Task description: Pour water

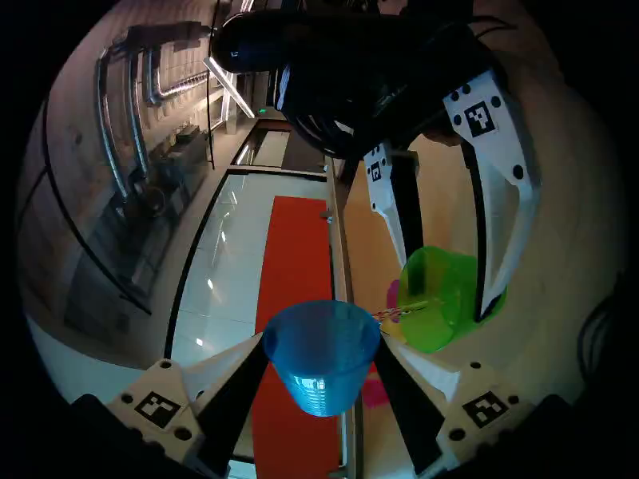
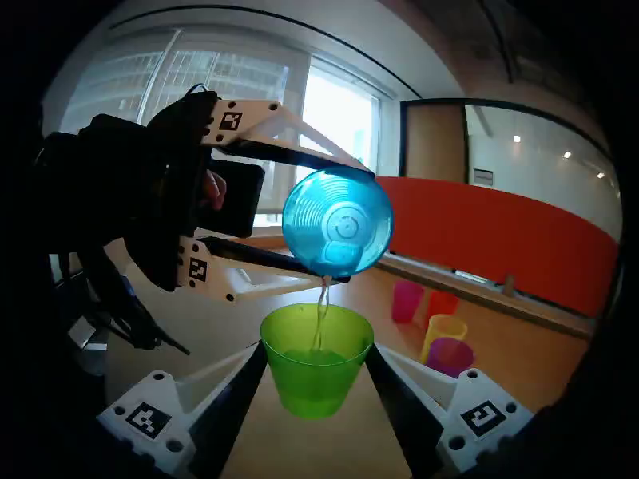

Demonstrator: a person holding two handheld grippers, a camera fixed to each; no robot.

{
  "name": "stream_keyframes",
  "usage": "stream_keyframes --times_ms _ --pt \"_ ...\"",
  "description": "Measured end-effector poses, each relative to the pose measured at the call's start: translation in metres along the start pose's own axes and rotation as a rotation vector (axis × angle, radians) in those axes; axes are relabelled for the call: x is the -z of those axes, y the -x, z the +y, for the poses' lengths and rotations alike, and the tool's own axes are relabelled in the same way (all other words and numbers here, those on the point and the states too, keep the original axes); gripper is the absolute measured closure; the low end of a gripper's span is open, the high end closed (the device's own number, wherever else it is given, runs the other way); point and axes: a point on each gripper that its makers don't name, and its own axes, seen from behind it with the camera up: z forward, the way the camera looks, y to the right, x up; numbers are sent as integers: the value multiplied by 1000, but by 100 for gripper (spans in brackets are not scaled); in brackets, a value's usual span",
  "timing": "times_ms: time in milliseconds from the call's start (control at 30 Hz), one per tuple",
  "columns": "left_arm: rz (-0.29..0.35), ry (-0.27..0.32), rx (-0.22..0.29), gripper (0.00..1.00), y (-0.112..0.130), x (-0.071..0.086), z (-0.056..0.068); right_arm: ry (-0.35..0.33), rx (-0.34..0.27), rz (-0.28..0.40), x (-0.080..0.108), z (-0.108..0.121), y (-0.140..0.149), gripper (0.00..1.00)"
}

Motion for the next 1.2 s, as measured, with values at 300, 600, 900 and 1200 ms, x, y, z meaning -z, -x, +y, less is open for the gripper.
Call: stream_keyframes --times_ms 300,600,900,1200 --pt "2 -7 -46 13 -3 2 1 2 2 1 0 0 -1 10" --pt "-4 -17 -88 13 -4 8 3 6 1 0 0 1 0 10" --pt "-1 -22 -126 13 -6 7 3 8 0 1 0 3 1 10" --pt "4 -28 -154 13 -6 4 0 10 -5 4 0 4 2 10"
